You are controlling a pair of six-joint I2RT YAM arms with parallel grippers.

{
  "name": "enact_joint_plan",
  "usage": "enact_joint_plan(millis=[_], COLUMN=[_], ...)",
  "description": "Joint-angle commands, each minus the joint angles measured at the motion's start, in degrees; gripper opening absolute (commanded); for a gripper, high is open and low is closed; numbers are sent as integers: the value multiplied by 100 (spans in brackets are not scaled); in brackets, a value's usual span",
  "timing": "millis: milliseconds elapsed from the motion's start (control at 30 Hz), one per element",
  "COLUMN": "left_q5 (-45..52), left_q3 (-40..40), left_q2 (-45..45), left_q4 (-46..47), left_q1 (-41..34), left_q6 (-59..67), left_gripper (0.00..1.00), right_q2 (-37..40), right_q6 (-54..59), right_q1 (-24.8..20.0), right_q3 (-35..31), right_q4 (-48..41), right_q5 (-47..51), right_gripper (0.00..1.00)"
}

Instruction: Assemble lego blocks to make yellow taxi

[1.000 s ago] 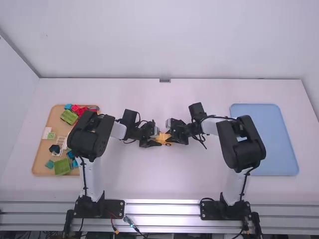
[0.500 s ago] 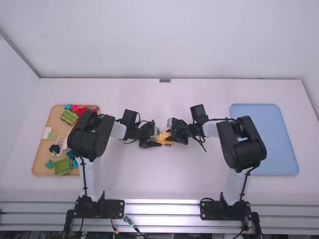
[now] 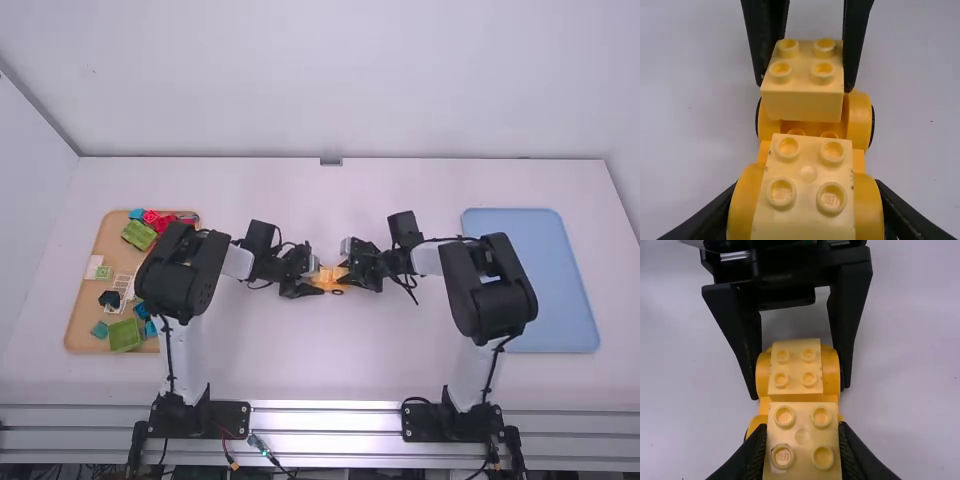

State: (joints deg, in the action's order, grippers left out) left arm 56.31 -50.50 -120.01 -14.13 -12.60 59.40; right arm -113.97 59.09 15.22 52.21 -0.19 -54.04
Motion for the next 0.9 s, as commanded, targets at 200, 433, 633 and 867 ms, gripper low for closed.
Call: enact_joint_plan(millis=[200,433,633,867], left_q5=[114,-492,-476,-479], left_q3=[70,70,68,70], left_q2=[-118,-118,-118,-118], left_q4=[11,-162,-396,-372], left_q1=[-173,-358,-389,-389], left_q6=[-286,-796,-1056,-1054], left_gripper=[29,29,31,32], right_q2=[74,74,74,74], right_q6=[72,74,74,74], right_q1=[210,240,240,238], right_q3=[-48,-48,-52,-44], right_q4=[-96,-170,-197,74], right_q5=[302,446,584,461], right_gripper=[17,17,20,57])
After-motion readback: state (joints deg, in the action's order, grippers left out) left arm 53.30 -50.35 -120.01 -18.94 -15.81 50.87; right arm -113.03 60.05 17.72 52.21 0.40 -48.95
